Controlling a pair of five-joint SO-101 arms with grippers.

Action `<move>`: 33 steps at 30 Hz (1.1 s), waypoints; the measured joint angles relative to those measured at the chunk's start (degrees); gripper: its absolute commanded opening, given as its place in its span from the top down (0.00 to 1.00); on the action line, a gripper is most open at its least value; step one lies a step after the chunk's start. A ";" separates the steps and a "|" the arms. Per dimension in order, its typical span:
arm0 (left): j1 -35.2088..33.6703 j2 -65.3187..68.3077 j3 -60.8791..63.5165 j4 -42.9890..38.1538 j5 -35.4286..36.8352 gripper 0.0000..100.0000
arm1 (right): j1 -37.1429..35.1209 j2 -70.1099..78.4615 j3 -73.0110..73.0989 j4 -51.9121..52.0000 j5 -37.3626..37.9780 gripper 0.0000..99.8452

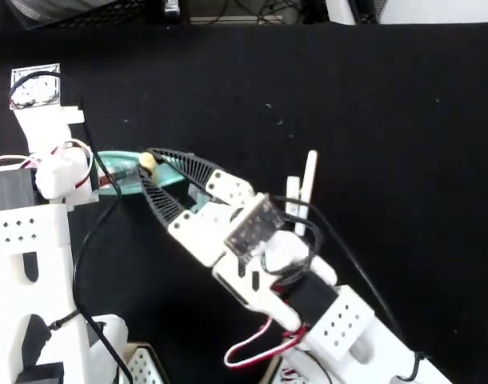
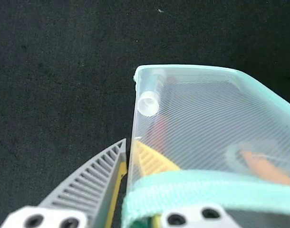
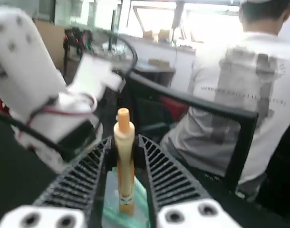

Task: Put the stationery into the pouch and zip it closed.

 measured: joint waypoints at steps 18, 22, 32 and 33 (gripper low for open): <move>0.00 0.00 0.00 0.00 0.00 0.97 | -4.66 13.54 -29.71 37.19 7.21 0.84; 0.00 0.00 0.00 0.00 0.00 0.97 | 0.35 11.43 -33.76 41.41 7.21 0.84; 0.00 0.00 0.18 0.00 0.00 0.97 | 31.47 4.75 -28.13 53.54 -2.37 0.84; 0.00 0.00 0.35 -0.09 0.00 0.97 | 33.58 6.07 -26.46 53.71 -3.25 0.84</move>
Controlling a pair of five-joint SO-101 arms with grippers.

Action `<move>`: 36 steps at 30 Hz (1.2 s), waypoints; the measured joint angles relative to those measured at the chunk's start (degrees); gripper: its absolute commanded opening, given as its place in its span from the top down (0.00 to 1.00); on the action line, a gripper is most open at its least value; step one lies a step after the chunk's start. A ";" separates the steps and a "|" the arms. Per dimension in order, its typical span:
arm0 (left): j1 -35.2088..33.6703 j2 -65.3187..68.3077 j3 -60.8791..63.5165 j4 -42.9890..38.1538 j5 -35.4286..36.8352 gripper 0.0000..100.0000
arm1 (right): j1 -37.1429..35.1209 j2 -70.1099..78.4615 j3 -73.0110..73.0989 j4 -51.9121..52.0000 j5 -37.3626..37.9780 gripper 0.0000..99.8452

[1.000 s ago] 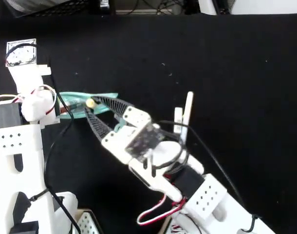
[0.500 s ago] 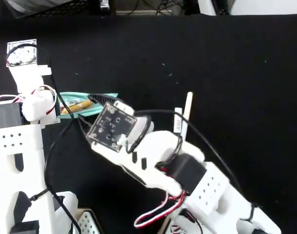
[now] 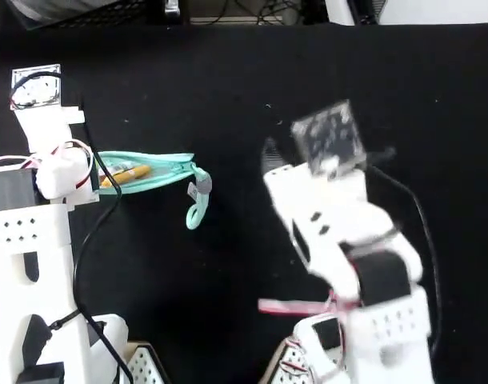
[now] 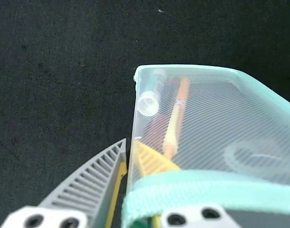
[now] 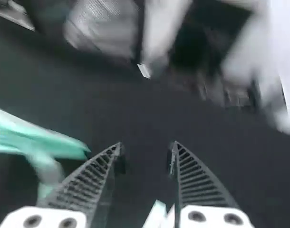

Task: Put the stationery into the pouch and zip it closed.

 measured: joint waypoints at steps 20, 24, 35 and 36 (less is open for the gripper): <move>0.00 0.00 0.18 -0.09 0.00 0.97 | 4.66 61.54 -14.51 3.08 -6.42 0.84; 0.00 0.00 0.18 -0.09 0.00 0.97 | 8.35 63.91 -17.67 3.08 -6.42 0.83; 0.00 0.00 0.18 -0.09 0.00 0.97 | 9.41 67.78 -19.43 3.08 -6.42 0.81; 0.00 0.00 0.18 -0.09 0.00 0.97 | 8.79 67.78 -19.96 3.08 -6.42 0.81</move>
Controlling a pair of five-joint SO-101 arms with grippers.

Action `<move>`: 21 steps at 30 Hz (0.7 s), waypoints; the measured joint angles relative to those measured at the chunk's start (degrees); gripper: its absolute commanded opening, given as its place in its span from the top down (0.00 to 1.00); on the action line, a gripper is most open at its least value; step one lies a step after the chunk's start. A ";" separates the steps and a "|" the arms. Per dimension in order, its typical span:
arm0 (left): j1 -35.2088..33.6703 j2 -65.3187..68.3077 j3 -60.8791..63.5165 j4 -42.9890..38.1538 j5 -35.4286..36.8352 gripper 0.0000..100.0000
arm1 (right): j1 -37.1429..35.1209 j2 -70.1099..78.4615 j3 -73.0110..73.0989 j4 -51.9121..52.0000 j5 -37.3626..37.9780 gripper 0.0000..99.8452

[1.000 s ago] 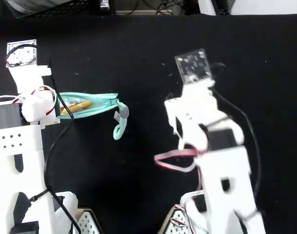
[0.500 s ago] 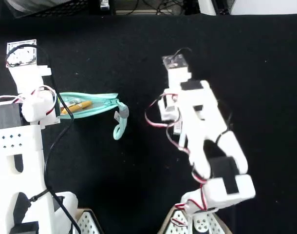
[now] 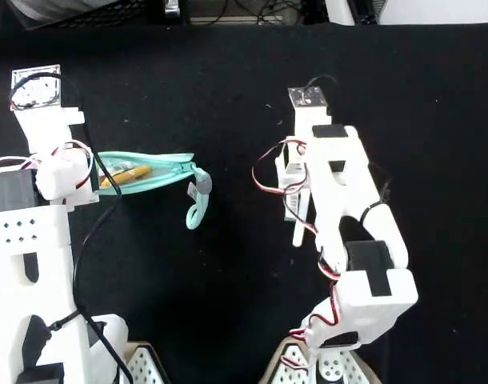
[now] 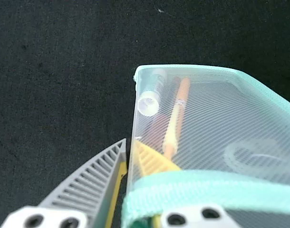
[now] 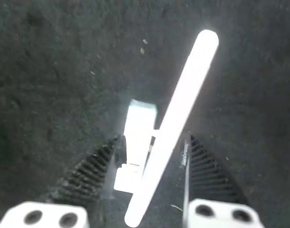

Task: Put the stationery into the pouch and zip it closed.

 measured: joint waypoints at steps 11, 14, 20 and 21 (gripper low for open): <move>0.00 0.00 0.00 0.00 0.00 0.97 | -3.08 1.05 -0.62 0.00 0.00 0.81; 0.00 0.00 0.00 0.00 0.00 0.97 | -3.08 3.87 -0.97 0.00 0.00 0.81; 0.00 0.00 0.00 0.00 0.00 0.97 | -3.16 13.19 -9.49 1.32 0.00 0.84; 0.00 0.00 0.00 0.00 0.00 0.97 | -3.16 14.15 -10.64 1.67 -0.09 0.86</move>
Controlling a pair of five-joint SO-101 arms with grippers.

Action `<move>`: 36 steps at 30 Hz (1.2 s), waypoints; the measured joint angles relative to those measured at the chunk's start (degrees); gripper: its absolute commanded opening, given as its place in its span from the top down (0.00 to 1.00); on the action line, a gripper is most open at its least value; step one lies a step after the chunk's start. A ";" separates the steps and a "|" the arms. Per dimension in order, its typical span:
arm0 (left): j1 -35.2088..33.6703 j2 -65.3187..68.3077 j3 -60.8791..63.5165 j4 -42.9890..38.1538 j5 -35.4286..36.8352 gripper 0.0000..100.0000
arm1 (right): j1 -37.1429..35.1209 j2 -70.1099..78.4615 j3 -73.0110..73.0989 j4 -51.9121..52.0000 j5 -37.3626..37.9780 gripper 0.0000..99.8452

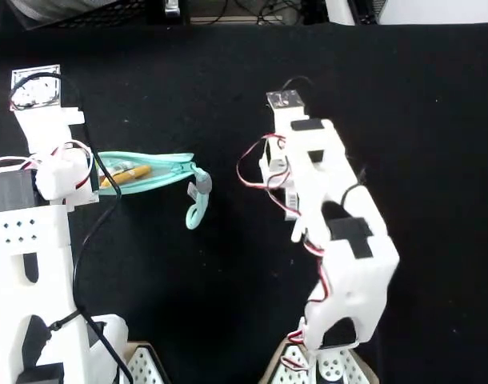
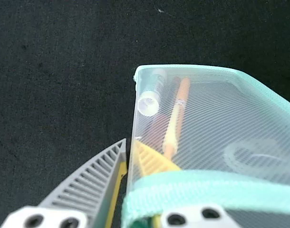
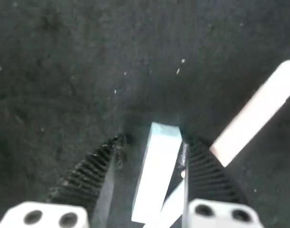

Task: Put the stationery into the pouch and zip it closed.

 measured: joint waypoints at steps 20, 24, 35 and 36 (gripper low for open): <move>0.00 0.00 0.00 0.00 0.00 0.97 | -0.44 -7.21 2.20 1.14 0.09 0.99; 0.00 0.00 0.00 0.00 0.00 0.97 | -1.85 -19.87 7.30 1.14 0.09 0.99; 0.00 0.00 0.00 0.00 0.00 0.97 | -11.60 -57.85 15.91 1.23 0.09 0.99; 0.00 0.00 0.00 0.00 0.00 0.97 | -13.27 -61.54 15.91 1.23 0.09 0.99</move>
